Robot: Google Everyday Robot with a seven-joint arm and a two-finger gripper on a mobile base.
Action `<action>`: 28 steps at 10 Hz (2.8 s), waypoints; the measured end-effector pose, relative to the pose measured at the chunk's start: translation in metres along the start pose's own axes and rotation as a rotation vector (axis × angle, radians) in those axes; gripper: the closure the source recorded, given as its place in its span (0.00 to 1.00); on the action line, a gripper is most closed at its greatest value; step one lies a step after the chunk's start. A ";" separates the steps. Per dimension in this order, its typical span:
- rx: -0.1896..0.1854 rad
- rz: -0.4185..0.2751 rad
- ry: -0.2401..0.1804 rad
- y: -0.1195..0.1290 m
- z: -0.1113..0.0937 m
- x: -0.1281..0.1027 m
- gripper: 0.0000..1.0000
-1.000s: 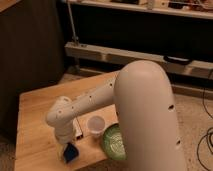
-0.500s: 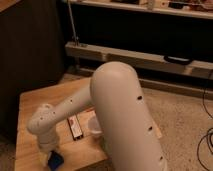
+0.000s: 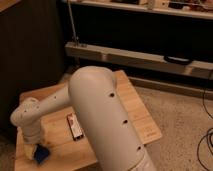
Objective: Wipe the white sponge on the table
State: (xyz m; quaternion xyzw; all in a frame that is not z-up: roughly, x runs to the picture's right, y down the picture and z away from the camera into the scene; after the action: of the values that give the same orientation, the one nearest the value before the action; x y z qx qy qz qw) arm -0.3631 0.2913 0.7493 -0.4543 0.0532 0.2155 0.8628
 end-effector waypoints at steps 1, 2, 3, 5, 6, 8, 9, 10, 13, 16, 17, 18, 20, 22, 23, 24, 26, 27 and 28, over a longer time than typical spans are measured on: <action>0.011 0.009 -0.004 -0.011 -0.004 -0.006 0.77; 0.022 0.028 -0.007 -0.029 -0.009 -0.008 0.77; 0.027 0.047 -0.010 -0.042 -0.013 -0.006 0.77; 0.042 0.111 -0.011 -0.073 -0.020 0.011 0.77; 0.049 0.143 -0.005 -0.081 -0.021 0.025 0.77; 0.066 0.232 0.005 -0.104 -0.020 0.066 0.77; 0.073 0.271 0.004 -0.115 -0.023 0.081 0.77; 0.079 0.305 -0.002 -0.124 -0.027 0.093 0.77; 0.090 0.330 -0.005 -0.125 -0.040 0.116 0.77; 0.077 0.306 0.011 -0.090 -0.033 0.134 0.77; 0.068 0.290 0.016 -0.076 -0.027 0.135 0.77; 0.058 0.268 0.021 -0.060 -0.020 0.135 0.77; 0.039 0.219 0.028 -0.035 -0.010 0.127 0.77; 0.022 0.163 0.019 -0.022 -0.005 0.105 0.77; 0.013 0.137 0.016 -0.016 -0.004 0.090 0.77; 0.008 0.115 0.015 -0.012 -0.003 0.078 0.77; -0.005 0.072 0.016 -0.005 0.005 0.046 0.77; -0.009 0.061 0.010 -0.005 0.007 0.034 0.77; -0.010 0.055 0.001 -0.008 0.006 0.019 0.77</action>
State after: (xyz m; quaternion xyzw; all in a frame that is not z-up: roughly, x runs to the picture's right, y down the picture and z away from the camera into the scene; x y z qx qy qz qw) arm -0.3436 0.2981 0.7535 -0.4570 0.0651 0.2393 0.8542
